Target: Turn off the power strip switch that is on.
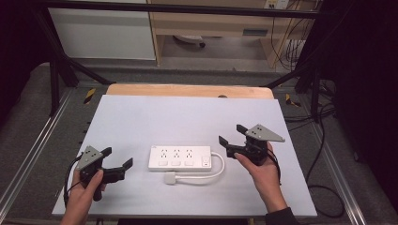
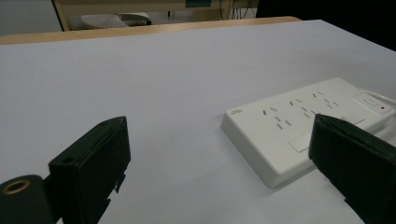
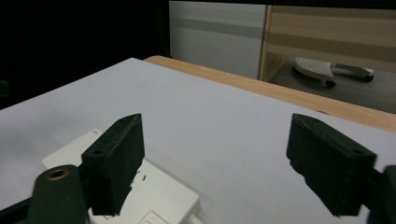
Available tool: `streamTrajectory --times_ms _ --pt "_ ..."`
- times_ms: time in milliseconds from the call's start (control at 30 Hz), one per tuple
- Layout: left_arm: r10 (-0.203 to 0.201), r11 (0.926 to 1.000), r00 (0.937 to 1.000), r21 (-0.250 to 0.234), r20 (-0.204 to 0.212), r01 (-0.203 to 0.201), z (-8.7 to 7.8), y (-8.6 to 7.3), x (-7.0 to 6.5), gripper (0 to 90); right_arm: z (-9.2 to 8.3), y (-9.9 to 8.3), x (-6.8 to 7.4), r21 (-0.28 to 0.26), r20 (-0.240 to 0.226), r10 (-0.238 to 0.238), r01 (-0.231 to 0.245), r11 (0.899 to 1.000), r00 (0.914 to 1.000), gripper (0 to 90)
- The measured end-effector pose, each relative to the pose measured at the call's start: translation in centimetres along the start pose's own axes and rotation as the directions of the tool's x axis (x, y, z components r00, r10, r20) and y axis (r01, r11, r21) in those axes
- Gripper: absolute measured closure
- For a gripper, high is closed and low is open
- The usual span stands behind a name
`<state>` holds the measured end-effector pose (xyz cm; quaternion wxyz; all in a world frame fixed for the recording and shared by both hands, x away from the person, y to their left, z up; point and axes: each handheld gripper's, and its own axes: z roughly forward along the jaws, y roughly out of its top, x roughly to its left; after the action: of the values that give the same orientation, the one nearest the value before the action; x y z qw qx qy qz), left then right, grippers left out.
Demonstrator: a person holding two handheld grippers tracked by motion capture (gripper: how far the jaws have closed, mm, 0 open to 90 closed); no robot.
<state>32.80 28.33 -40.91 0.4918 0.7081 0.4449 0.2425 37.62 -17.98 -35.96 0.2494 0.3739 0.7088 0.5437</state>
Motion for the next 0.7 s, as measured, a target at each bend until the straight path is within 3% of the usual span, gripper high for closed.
streamTrajectory --times_ms 133,167,700 --pt "0.001 1.0000 1.0000 0.000 -0.001 -0.001 0.0 0.0 0.0 5.4 0.1 0.1 0.2 -0.003 -0.003 -0.012 0.012 1.000 0.9999 29.0" --pt "0.001 1.0000 1.0000 -0.001 -0.001 -0.001 0.0 0.0 0.0 5.5 0.2 0.1 0.4 -0.005 0.003 -0.023 0.023 1.000 0.9997 35.6" --pt "0.004 1.0000 1.0000 0.003 0.004 -0.004 0.0 0.0 0.0 5.4 0.8 0.3 1.6 -0.043 -0.014 -0.059 0.058 0.997 0.9981 73.3"
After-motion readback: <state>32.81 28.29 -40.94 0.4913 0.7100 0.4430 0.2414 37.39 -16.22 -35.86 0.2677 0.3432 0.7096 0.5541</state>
